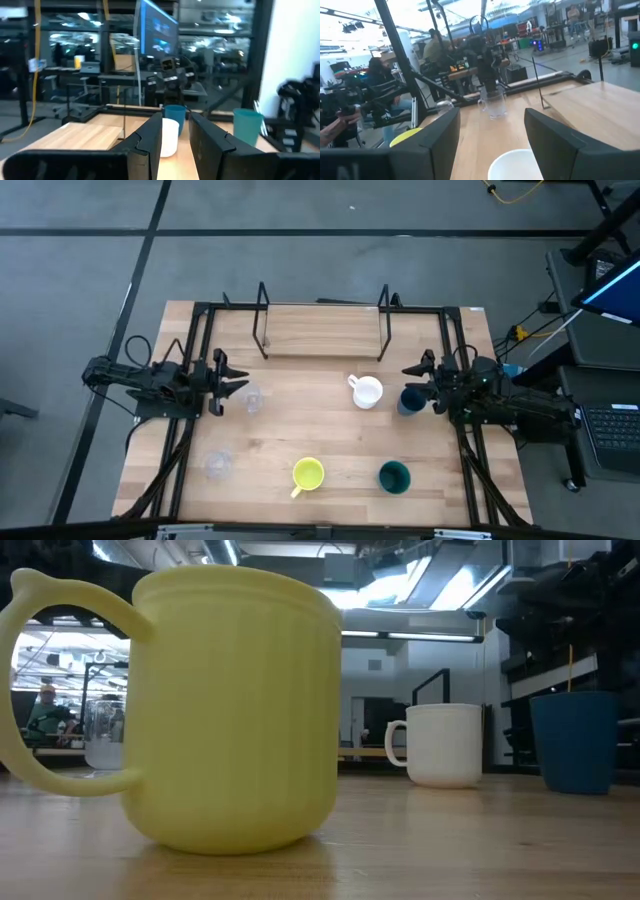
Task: Stack small to large cups/mugs on shelf
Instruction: Put the top transparent mug on the shelf
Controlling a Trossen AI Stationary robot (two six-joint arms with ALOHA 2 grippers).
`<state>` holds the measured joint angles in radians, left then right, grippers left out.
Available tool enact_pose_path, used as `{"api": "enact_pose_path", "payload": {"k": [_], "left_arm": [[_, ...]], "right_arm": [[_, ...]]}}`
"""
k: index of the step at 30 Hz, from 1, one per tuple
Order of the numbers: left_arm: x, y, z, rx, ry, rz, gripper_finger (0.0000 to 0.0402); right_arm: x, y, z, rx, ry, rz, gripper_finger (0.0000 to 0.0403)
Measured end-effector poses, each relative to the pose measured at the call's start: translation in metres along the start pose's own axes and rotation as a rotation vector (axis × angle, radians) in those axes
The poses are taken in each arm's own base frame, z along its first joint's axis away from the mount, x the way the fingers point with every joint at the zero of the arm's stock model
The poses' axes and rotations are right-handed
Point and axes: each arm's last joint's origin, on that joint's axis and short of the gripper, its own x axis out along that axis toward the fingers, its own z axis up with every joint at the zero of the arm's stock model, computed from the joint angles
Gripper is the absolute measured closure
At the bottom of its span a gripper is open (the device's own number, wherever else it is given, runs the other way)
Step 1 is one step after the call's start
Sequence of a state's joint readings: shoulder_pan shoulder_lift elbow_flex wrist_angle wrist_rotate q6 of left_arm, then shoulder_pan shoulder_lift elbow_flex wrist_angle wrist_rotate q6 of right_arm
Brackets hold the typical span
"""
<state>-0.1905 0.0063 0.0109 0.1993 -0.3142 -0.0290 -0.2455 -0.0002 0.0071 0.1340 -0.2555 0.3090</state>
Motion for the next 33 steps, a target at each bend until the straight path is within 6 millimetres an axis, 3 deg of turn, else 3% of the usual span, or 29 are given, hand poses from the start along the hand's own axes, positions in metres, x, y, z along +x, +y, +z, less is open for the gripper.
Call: {"api": "enact_pose_path", "payload": {"k": [6,13,17,22,28,33], "left_arm": [[0.000,0.000,0.001,-0.073,-0.001,0.017,0.0281],[0.000,0.002,0.002,-0.092,-0.015,0.076,0.0220],[0.000,0.003,0.003,-0.031,-0.015,0.097,0.0214],[0.000,0.003,0.003,-0.021,-0.015,0.102,0.0216],[-0.001,0.003,0.009,-0.105,-0.078,0.113,0.0216],[-0.002,0.005,0.038,-0.121,-0.007,0.208,0.0210]], "right_arm": [[0.000,0.000,0.005,-0.011,-0.064,-0.037,0.0176],[-0.003,0.003,0.026,-0.051,-0.186,-0.140,0.0131],[-0.006,0.009,0.041,-0.181,-0.248,-0.138,0.0122],[-0.010,0.017,0.059,-0.128,-0.363,-0.061,0.0121],[-0.010,0.028,0.091,-0.189,-0.195,-0.092,0.0121],[-0.007,0.031,0.108,-0.164,-0.056,-0.159,0.0121]]}}
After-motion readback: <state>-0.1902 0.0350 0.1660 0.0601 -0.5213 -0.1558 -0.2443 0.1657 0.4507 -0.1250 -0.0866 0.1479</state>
